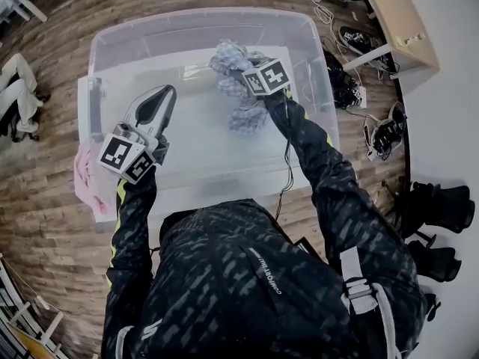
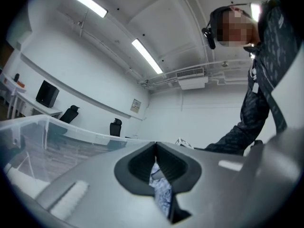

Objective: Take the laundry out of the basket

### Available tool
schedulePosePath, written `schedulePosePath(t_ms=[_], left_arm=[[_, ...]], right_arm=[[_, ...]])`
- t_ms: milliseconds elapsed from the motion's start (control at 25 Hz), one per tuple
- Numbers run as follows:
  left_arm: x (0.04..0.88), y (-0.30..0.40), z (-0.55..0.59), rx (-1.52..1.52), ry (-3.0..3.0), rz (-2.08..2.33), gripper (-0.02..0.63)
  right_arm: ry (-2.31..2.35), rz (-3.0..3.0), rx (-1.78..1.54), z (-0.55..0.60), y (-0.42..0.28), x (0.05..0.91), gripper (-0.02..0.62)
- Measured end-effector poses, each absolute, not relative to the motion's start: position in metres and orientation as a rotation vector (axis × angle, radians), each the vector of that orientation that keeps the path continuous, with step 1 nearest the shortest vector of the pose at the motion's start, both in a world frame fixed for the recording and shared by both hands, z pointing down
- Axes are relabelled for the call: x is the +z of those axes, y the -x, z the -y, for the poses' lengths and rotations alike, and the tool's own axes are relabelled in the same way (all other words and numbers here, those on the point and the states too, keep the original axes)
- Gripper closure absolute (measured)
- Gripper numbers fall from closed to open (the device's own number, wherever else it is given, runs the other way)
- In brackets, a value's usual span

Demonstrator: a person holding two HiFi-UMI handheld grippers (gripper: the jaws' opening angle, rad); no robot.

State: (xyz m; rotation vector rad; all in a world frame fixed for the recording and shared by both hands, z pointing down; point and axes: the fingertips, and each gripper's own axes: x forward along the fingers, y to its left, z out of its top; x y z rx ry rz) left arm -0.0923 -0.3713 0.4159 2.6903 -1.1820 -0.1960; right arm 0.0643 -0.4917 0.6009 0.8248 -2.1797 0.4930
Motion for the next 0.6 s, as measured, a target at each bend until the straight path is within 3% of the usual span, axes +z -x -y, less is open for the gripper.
schedulePosePath(t_ms=[600], left_arm=[[0.319, 0.093, 0.306, -0.398, -2.720, 1.177, 0.597]], right_arm=[[-0.998, 2.539, 0.308, 0.432, -0.075, 0.434, 0.466]])
